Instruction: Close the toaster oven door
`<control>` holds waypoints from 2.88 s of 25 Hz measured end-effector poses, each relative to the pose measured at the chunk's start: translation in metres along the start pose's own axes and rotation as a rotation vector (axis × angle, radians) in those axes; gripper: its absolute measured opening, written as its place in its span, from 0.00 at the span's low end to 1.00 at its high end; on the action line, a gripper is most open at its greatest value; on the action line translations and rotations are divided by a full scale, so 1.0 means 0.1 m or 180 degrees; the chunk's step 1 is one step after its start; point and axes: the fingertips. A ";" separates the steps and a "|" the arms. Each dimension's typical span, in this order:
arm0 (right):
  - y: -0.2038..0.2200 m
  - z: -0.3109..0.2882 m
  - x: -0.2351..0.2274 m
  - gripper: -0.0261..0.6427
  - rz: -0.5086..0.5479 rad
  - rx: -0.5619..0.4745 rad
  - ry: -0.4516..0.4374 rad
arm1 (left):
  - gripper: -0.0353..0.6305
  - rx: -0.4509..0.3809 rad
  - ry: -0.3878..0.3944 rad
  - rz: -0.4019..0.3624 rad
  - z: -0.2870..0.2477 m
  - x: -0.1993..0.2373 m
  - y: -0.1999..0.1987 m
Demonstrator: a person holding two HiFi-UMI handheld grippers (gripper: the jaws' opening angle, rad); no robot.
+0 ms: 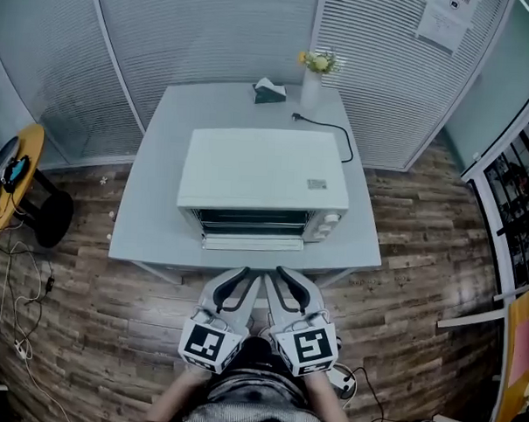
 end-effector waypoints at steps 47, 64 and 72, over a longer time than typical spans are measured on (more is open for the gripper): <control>1.38 -0.04 0.05 0.15 -0.0045 0.1268 0.0341 | 0.18 0.2169 0.0579 -0.0567 0.15 0.20 2.85; 1.50 0.19 -0.08 0.15 -0.0100 0.1385 0.0570 | 0.29 0.2854 0.0902 -0.2407 0.18 0.13 3.69; 1.50 0.21 -0.13 0.15 -0.0067 0.1412 0.0570 | 0.30 0.2884 0.0814 -0.2637 0.10 0.18 3.75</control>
Point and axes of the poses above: the fingertips, and each gripper's own axes: z backward along the fingers, x to its left, y out of its underside, and after that the axes turned 5 degrees about y, right-handed
